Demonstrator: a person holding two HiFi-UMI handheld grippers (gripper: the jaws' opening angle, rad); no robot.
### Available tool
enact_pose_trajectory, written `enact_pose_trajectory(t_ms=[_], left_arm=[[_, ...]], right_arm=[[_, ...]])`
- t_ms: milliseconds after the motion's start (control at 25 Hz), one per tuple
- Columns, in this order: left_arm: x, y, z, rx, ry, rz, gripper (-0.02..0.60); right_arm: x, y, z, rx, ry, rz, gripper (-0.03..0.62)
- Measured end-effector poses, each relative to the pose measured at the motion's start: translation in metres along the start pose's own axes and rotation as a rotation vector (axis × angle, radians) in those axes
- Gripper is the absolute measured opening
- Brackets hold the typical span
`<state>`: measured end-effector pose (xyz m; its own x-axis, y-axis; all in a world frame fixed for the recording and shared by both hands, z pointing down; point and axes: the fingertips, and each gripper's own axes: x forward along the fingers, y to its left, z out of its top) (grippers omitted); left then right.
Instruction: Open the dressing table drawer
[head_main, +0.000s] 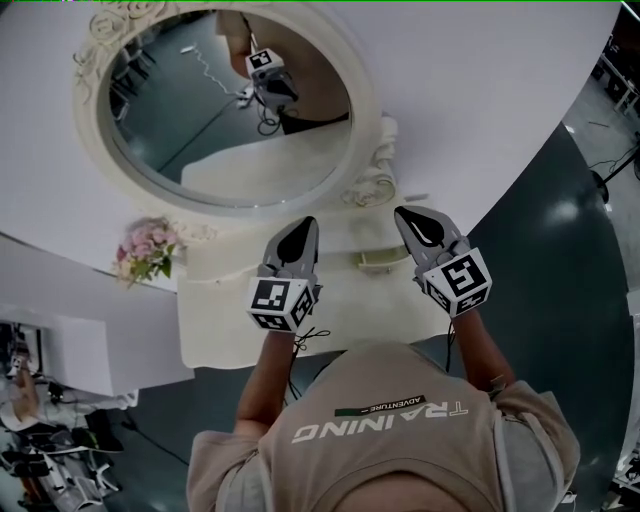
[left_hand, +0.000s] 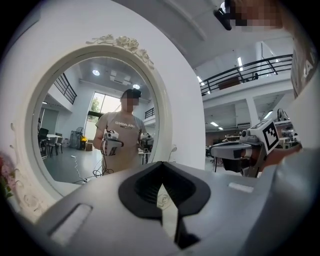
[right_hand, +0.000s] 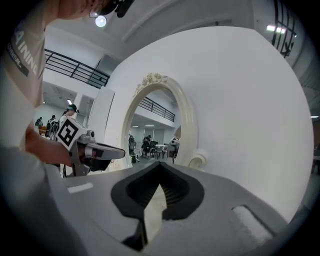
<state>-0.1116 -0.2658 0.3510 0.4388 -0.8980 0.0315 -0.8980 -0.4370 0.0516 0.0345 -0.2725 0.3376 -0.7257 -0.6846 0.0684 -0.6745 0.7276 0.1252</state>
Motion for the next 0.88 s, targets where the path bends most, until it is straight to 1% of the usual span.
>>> enact_pose_trajectory(t_ms=[200,480,640,880], left_arm=[[0.0,0.0,0.005,0.007,-0.016,0.004,0.018],[0.0,-0.004,0.0,0.008,0.004,-0.007,0.018],[0.001,-0.002,0.0,0.01,0.002,-0.005,0.018],[0.0,-0.006,-0.006,-0.003,0.015,-0.011,0.018]], right_arm=[[0.003,0.001,0.011,0.0,-0.024,-0.003,0.002],[0.005,0.003,0.006,0.019,-0.024,-0.009,0.002],[0.005,0.003,0.005,0.025,-0.027,-0.009,0.002],[0.003,0.005,0.001,0.036,-0.021,-0.008,0.002]])
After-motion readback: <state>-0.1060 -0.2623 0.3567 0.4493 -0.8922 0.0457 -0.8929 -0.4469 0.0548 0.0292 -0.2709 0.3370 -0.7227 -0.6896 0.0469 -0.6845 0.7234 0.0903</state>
